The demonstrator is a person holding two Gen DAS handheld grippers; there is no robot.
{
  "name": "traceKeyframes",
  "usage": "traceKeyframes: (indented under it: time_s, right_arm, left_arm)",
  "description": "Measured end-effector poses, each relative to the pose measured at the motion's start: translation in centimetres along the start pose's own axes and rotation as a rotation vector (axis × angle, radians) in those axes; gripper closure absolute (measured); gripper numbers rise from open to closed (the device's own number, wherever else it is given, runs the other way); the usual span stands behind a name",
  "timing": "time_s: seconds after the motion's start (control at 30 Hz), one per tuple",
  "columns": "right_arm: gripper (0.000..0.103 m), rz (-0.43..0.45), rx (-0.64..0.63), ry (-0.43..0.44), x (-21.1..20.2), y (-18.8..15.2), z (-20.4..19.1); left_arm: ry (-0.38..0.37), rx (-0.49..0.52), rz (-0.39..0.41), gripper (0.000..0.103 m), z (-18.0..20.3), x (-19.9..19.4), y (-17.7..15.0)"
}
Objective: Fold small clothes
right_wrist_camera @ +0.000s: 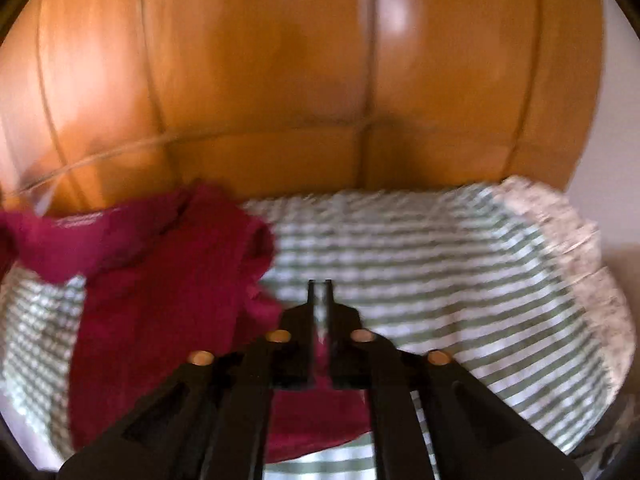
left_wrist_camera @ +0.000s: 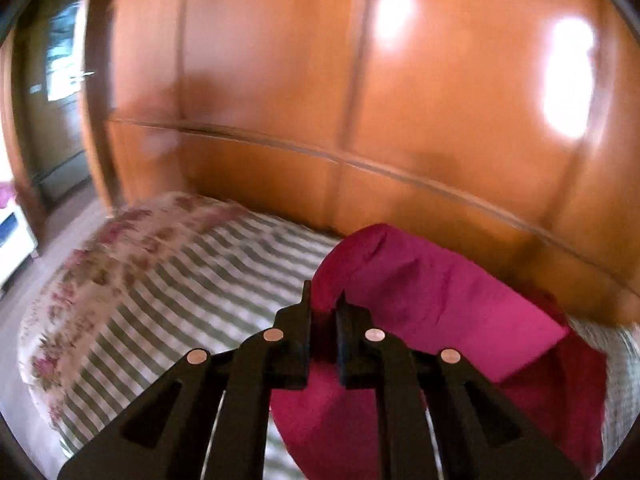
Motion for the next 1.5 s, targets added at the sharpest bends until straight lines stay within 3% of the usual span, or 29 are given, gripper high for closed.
traceKeyframes:
  time_s: [0.03, 0.07, 0.1, 0.17, 0.23, 0.33, 0.37, 0.43, 0.47, 0.5, 0.6, 0.73, 0.87, 0.93, 1.0, 1.03, 1.07, 1.1, 1.13, 1.2, 1.33, 1.4, 1.43, 1.5]
  right_arm:
    - [0.037, -0.021, -0.004, 0.029, 0.7, -1.3, -1.1]
    - [0.036, -0.058, -0.011, 0.075, 1.3, -2.4, -1.9]
    - [0.036, -0.098, -0.019, 0.112, 1.8, -3.2, -2.8]
    - [0.036, -0.217, -0.030, 0.217, 3.0, -6.4, -4.7]
    - [0.036, -0.352, -0.034, 0.334, 4.3, -10.0, -6.7]
    - [0.037, -0.480, -0.027, 0.437, 6.1, -14.0, -9.9]
    - [0.049, -0.505, -0.044, 0.451, 6.6, -15.0, -11.2]
    - [0.065, -0.460, -0.159, 0.358, 6.0, -15.4, -13.3]
    - [0.090, -0.446, -0.192, 0.357, 5.4, -15.1, -13.7]
    - [0.094, -0.429, -0.201, 0.368, 4.8, -14.3, -13.4]
    - [0.094, -0.267, -0.187, 0.298, 2.2, -9.3, -10.1]
    - [0.094, -0.027, -0.078, 0.080, -0.1, -0.1, -1.9]
    - [0.094, 0.074, 0.084, -0.123, 1.9, 8.3, 5.0]
    - [0.094, 0.081, 0.163, -0.228, 4.0, 12.0, 8.6]
    - [0.092, 0.071, 0.205, -0.263, 6.2, 14.2, 10.6]
    - [0.075, 0.044, 0.215, -0.257, 7.6, 15.0, 11.4]
    - [0.037, 0.009, 0.231, -0.242, 8.5, 15.4, 12.3]
    - [0.020, -0.010, 0.264, -0.228, 9.2, 15.2, 12.9]
    - [0.014, 0.001, 0.301, -0.205, 9.3, 14.4, 13.1]
    - [0.014, -0.031, 0.293, -0.116, 9.8, 12.5, 12.4]
    - [0.014, -0.190, 0.233, 0.105, 10.9, 4.5, 9.2]
    - [0.014, -0.262, 0.209, 0.146, 11.6, 1.4, 7.7]
    - [0.017, -0.313, 0.200, 0.171, 12.3, -0.6, 6.8]
    - [0.032, -0.370, 0.167, 0.177, 12.8, -2.8, 4.8]
  left_arm:
    - [0.020, -0.028, -0.007, 0.080, -0.6, 0.5, 0.7]
    - [0.021, -0.066, -0.012, 0.053, -1.1, 1.0, 1.4]
    - [0.007, -0.094, 0.003, 0.042, -1.4, 1.0, 1.5]
    - [-0.041, -0.108, 0.014, 0.041, -1.7, 1.1, 0.8]
    - [-0.076, -0.079, -0.037, 0.042, -0.6, 1.6, -1.3]
    - [-0.146, -0.032, -0.095, 0.042, 1.0, 2.6, -5.2]
    - [-0.180, -0.007, -0.134, 0.042, 2.0, 2.9, -7.2]
    - [-0.259, 0.034, -0.196, 0.042, 3.7, 3.0, -11.0]
    - [-0.288, 0.055, -0.220, 0.042, 4.5, 2.9, -12.4]
    - [-0.308, 0.078, -0.240, 0.042, 5.2, 2.8, -13.7]
    - [-0.375, 0.155, -0.309, 0.042, 7.6, 2.3, -17.8]
    - [-0.414, 0.221, -0.382, 0.042, 9.8, 1.6, -22.0]
    - [-0.452, 0.228, -0.437, 0.042, 10.8, 0.8, -24.4]
    - [-0.465, 0.218, -0.457, 0.042, 10.9, 0.5, -25.2]
    - [-0.490, 0.223, -0.477, 0.042, 11.1, -0.1, -26.0]
    - [-0.507, 0.230, -0.490, 0.042, 11.2, -0.4, -26.5]
    - [-0.520, 0.234, -0.499, 0.042, 11.1, -0.5, -26.3]
    - [-0.539, 0.235, -0.511, 0.042, 11.2, -0.7, -26.7]
    - [-0.560, 0.232, -0.524, 0.043, 11.3, -0.8, -27.0]
    - [-0.583, 0.228, -0.551, 0.047, 11.5, -0.6, -27.6]
    - [-0.618, 0.243, -0.568, 0.054, 12.7, -0.1, -27.9]
    - [-0.622, 0.240, -0.572, 0.060, 13.1, -0.1, -28.1]
    - [-0.625, 0.235, -0.570, 0.063, 13.2, -0.1, -28.1]
    - [-0.616, 0.238, -0.568, 0.081, 13.7, 0.2, -28.3]
Point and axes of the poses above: each gripper's, at about its wrist camera, not at the fingertips, and x roughly the way its jaws point, z to its right, y to its top, the point moved 1 cm from there along x, roughly the way its jaws point, and after that the axes turned 11 degrees about -z, right-handed, at the moved point
